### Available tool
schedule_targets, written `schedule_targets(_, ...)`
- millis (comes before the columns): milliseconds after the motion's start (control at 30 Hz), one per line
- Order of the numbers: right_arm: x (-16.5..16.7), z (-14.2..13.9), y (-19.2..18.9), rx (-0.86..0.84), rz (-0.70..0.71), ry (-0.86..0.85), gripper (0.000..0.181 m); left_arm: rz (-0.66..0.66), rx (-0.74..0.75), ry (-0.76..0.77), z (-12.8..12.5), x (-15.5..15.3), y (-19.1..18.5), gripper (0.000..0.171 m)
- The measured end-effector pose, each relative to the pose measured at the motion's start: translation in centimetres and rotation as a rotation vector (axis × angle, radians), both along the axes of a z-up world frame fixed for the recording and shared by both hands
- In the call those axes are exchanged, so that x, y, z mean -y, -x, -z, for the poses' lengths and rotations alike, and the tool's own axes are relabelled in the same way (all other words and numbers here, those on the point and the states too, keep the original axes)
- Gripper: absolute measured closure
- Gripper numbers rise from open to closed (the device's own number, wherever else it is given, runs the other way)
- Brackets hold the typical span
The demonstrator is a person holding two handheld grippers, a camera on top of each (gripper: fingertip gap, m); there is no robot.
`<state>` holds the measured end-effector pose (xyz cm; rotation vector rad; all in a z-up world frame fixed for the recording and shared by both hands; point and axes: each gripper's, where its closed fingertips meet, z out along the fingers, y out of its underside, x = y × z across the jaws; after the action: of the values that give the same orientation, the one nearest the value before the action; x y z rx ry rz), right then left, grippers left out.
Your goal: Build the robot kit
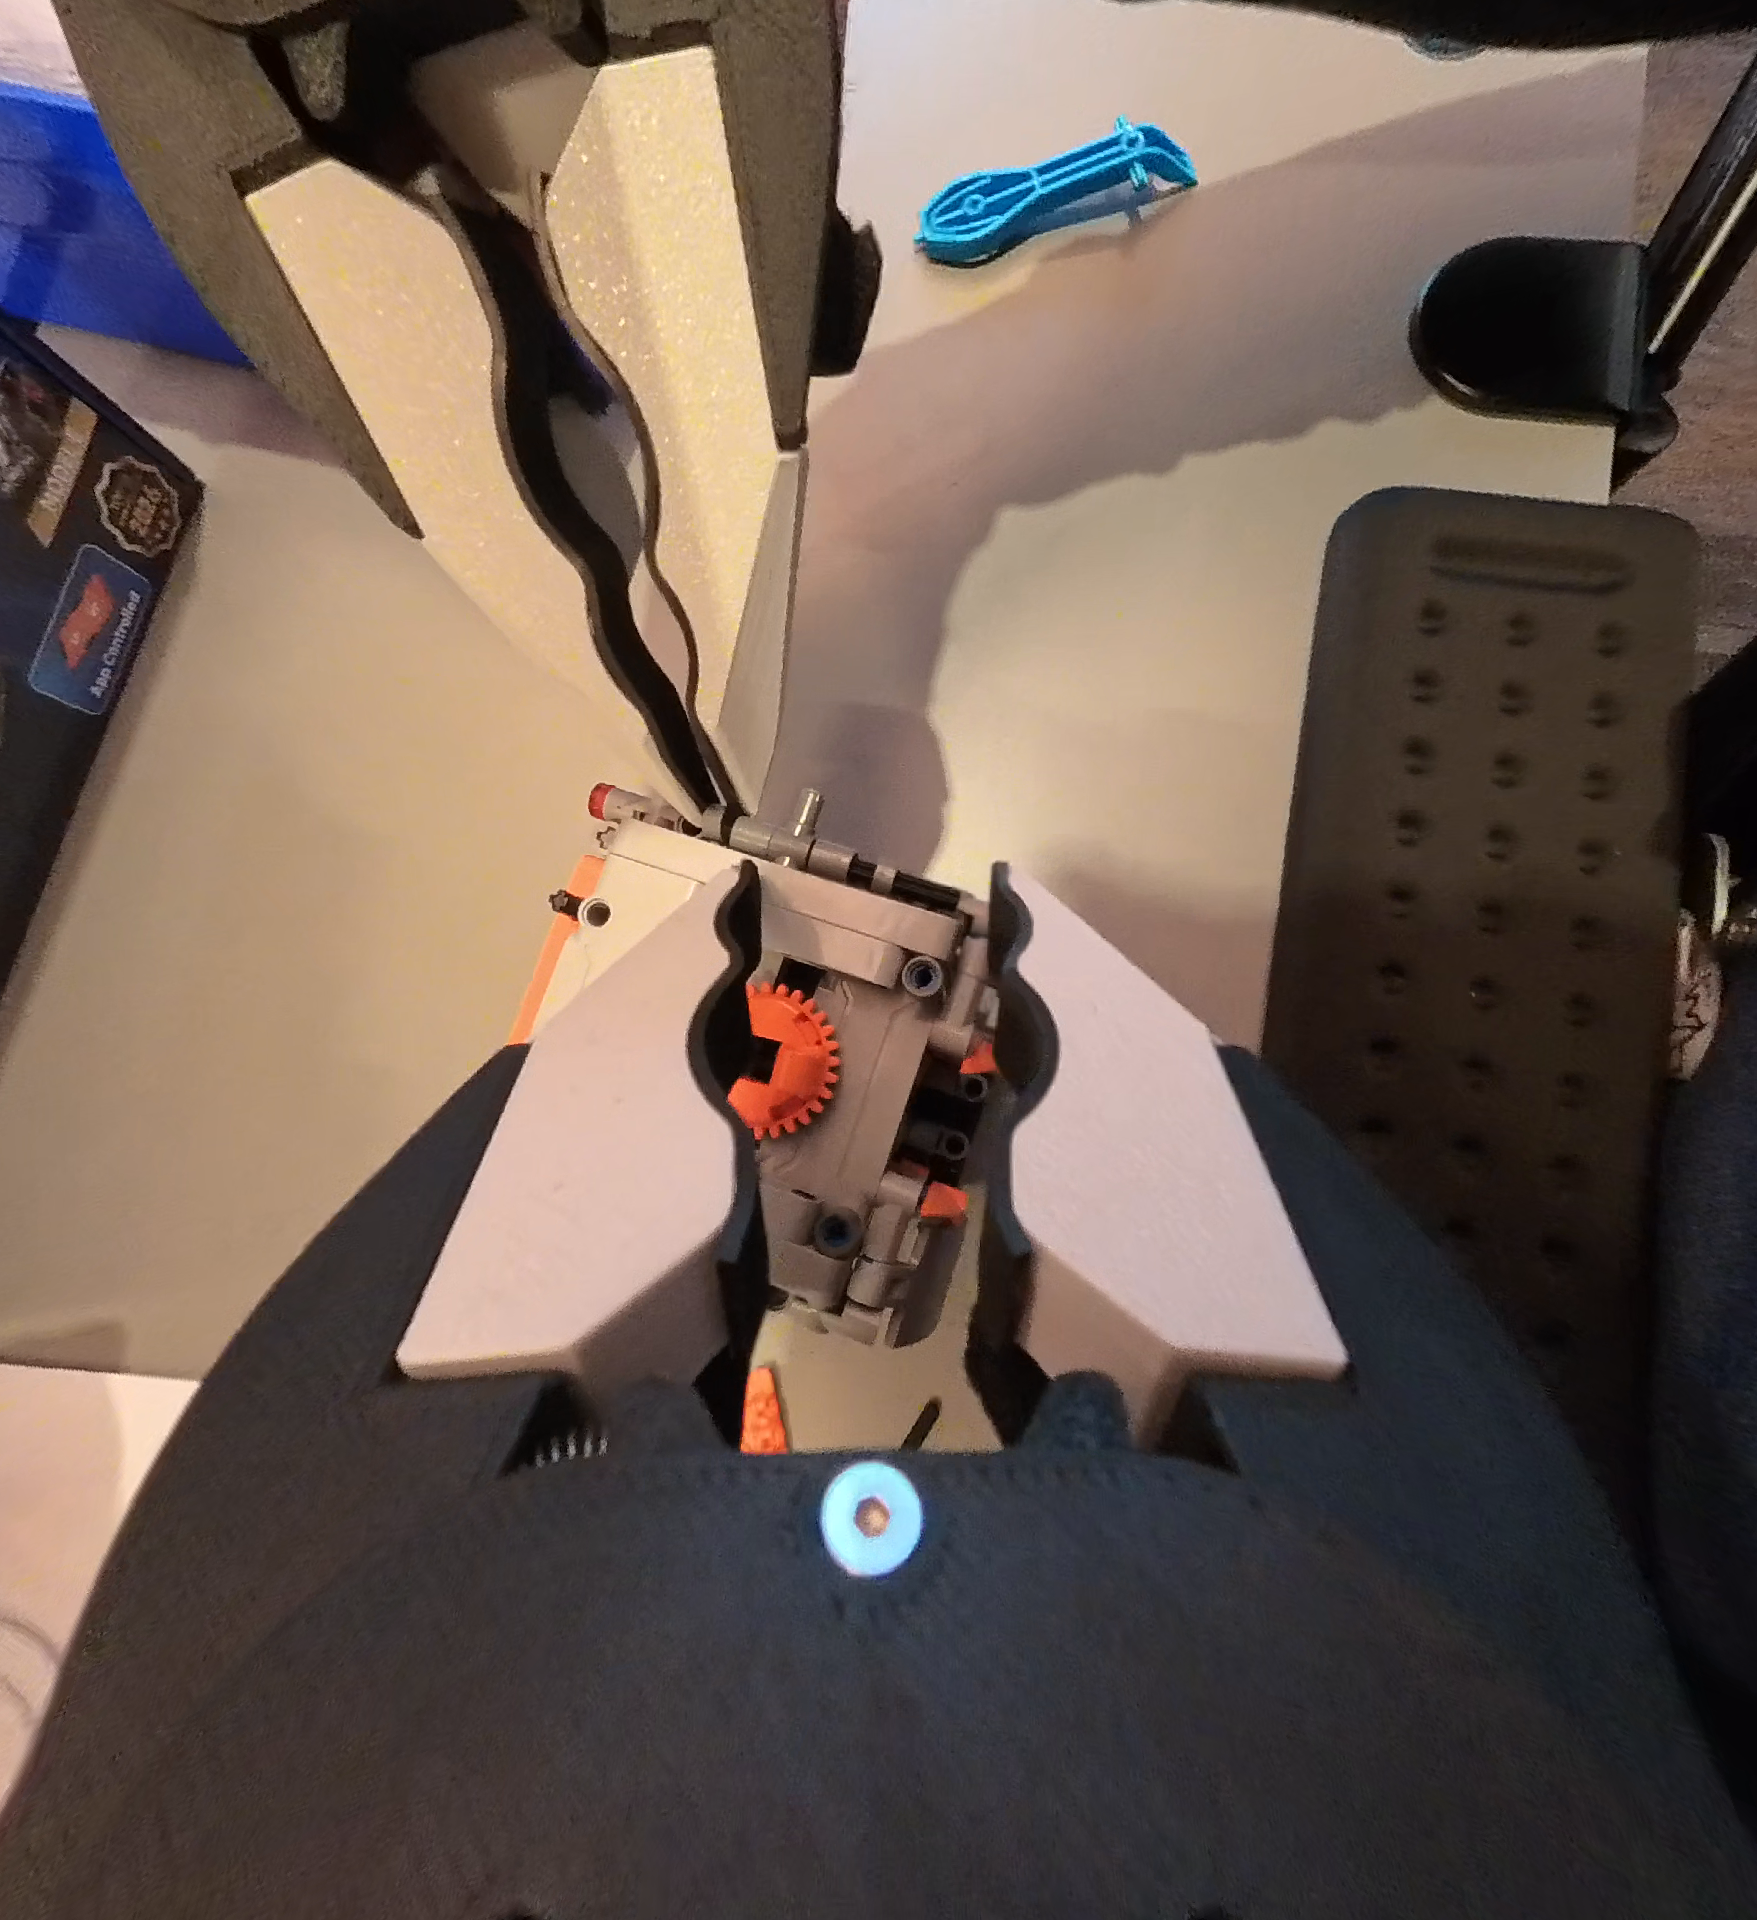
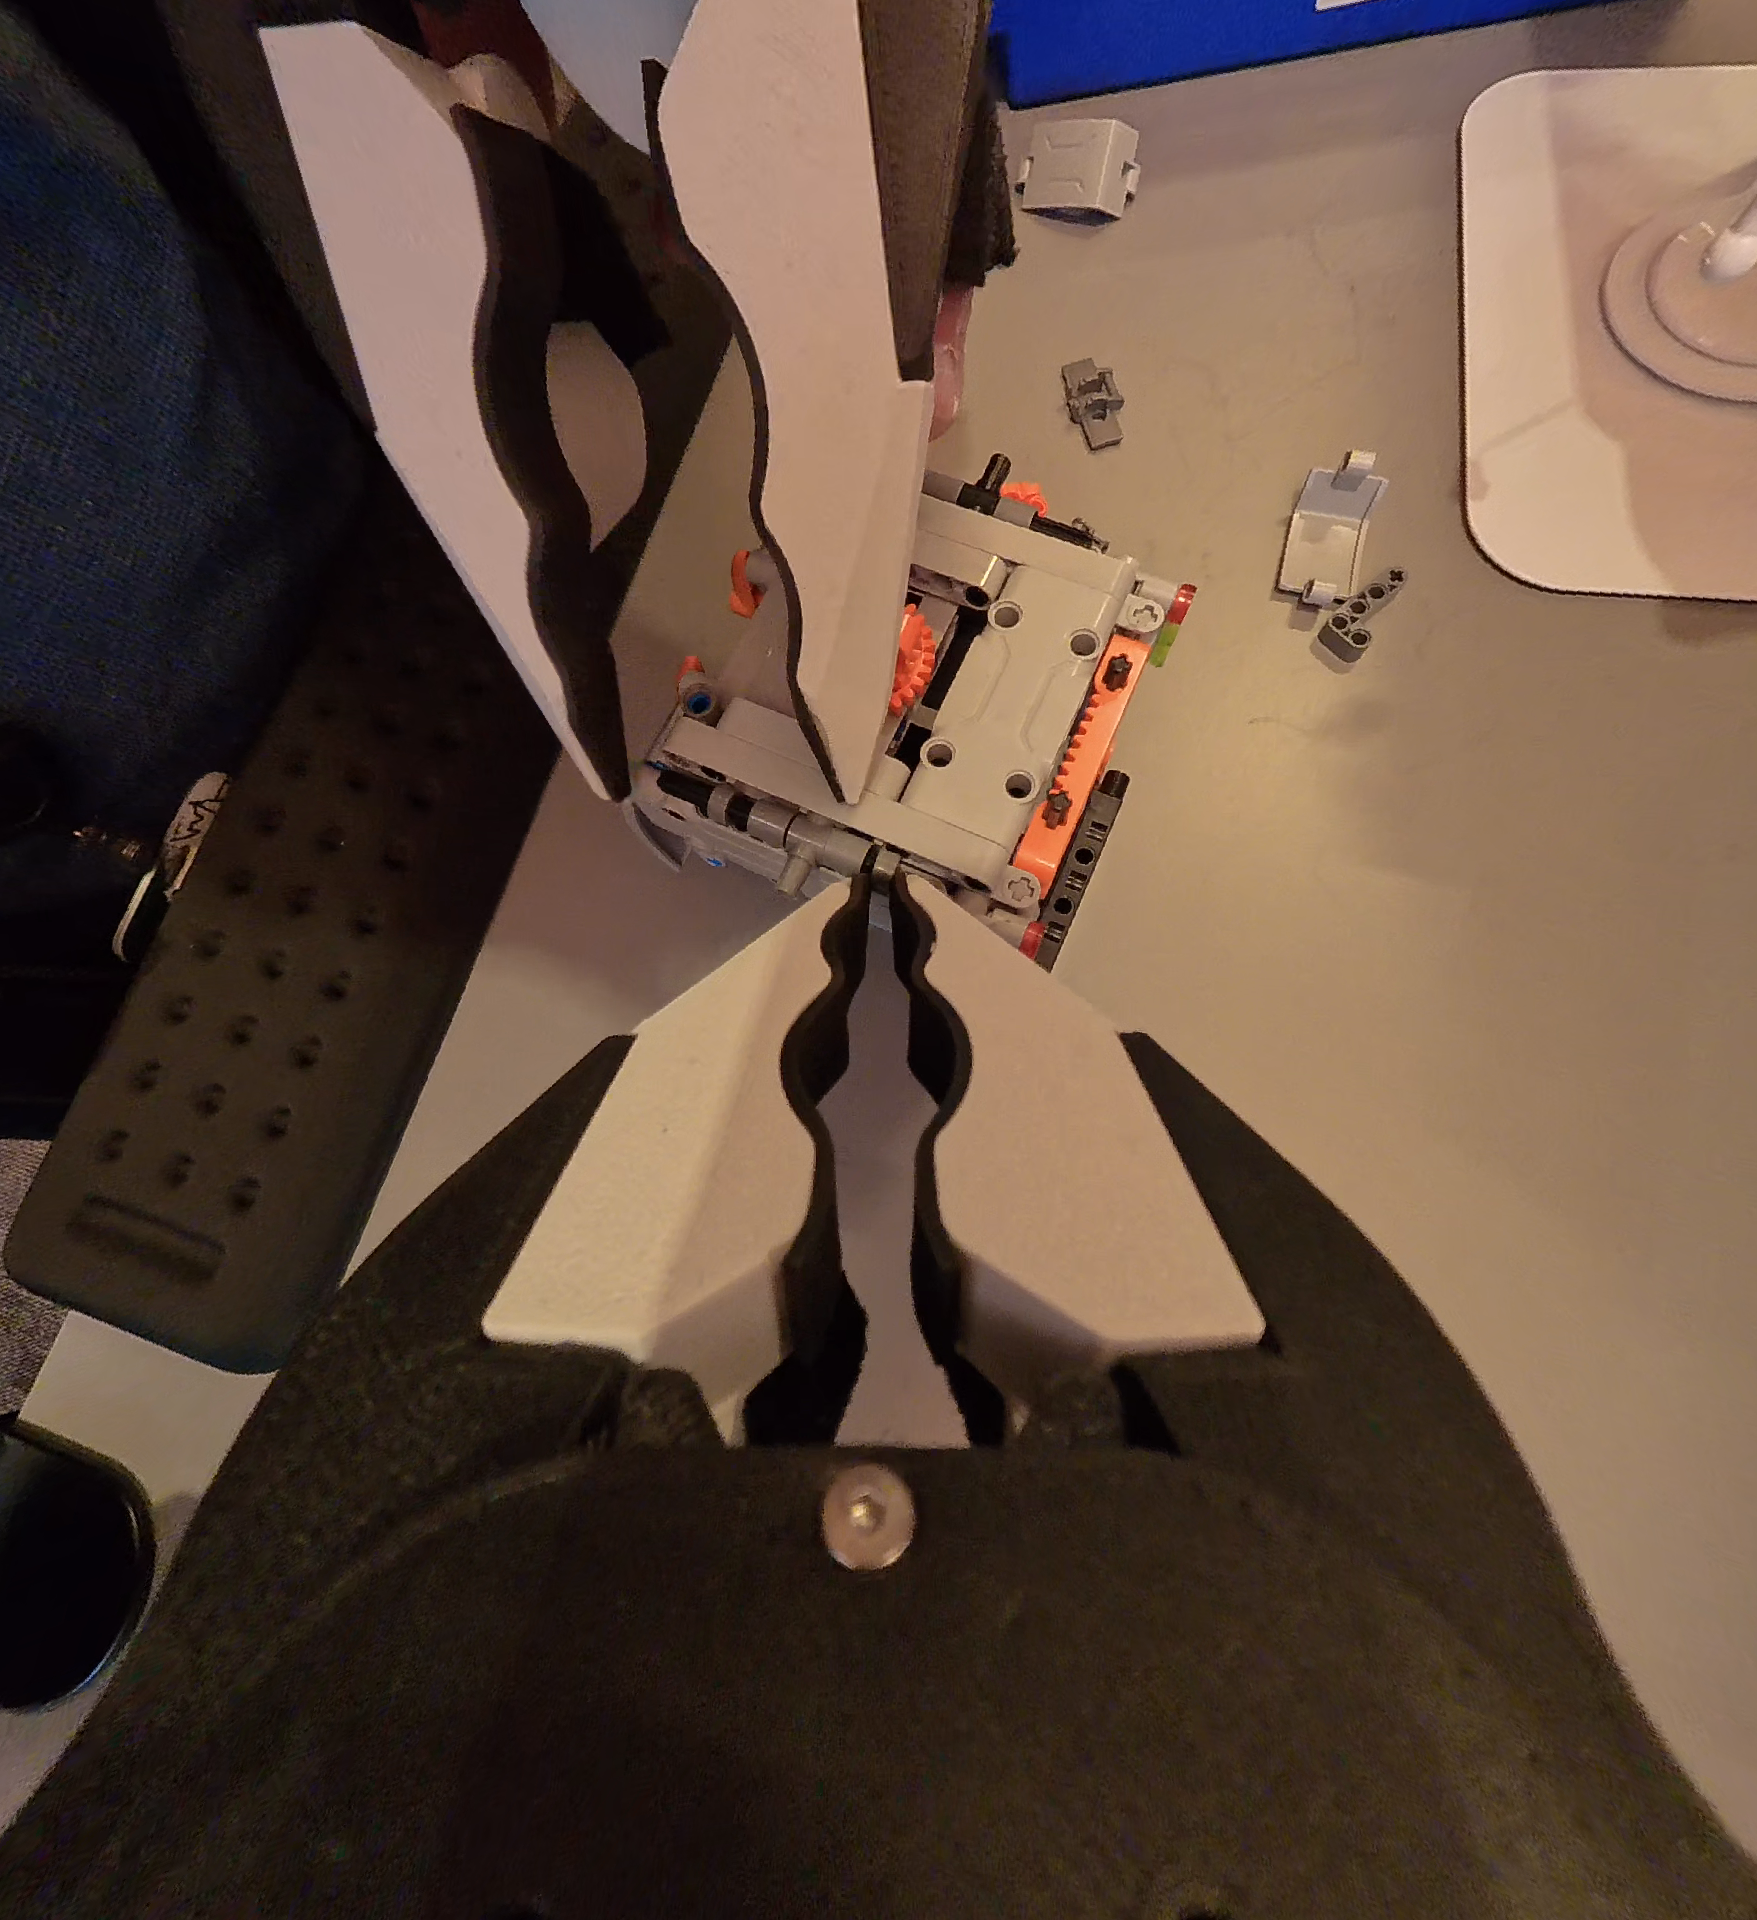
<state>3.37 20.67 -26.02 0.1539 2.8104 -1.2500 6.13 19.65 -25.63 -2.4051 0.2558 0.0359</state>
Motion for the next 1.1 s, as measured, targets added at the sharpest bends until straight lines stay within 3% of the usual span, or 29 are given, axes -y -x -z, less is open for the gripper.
schedule_targets(400,0.10,0.03,-0.07,-0.003,-0.005,-0.009,0.180,0.053,-0.099,0.117,0.20,0.24,0.29,0.136)
schedule_targets(900,0.01,-0.02,-0.04,0.051,-0.047,0.052,0.180,0.053,-0.073,0.095,0.16,0.05,0.15,0.141)
schedule_targets(1100,-0.17,-0.01,-0.60,-0.029,-0.040,0.121,0.181,0.039,-0.053,0.070,0.13,-0.02,0.13,0.142)
